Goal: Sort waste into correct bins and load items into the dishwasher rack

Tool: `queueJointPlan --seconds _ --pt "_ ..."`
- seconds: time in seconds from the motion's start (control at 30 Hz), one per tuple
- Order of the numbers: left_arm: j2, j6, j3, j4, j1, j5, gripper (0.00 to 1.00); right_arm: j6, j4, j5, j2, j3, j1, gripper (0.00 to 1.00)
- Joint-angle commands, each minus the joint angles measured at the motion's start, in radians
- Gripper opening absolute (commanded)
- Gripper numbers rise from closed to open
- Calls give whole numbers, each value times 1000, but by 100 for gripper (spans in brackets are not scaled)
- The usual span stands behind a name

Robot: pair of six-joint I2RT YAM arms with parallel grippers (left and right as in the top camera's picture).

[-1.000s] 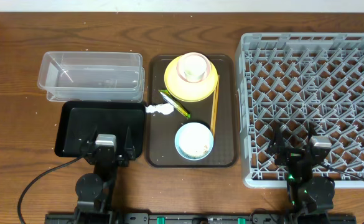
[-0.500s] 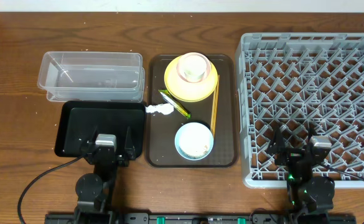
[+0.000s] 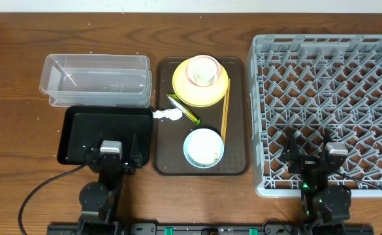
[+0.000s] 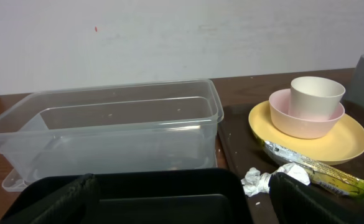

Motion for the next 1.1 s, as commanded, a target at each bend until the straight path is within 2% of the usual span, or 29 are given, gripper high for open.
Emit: queueJointPlan --seconds 0.0,0.3,0.43,0.63,0.7,0.83,1.07 --pt "-6 6 -14 -45 -4 -34 90 -6 -4 6 -1 -1 6 99" --pt "-6 6 -14 -45 -4 -34 90 -5 26 -12 -1 -1 6 99" --pt "-6 6 -14 -45 -4 -34 90 10 46 -142 0 16 6 99" --pt "-6 6 -14 -45 -4 -34 90 8 -251 -108 58 254 6 99" --pt "-6 6 -14 -45 -4 -34 90 8 -302 -106 139 358 6 99" --pt "-6 6 -14 -45 -4 -34 90 14 -433 -182 414 631 6 99" --pt "-6 6 -14 -45 -4 -34 90 13 -931 -433 996 1241 38 99"
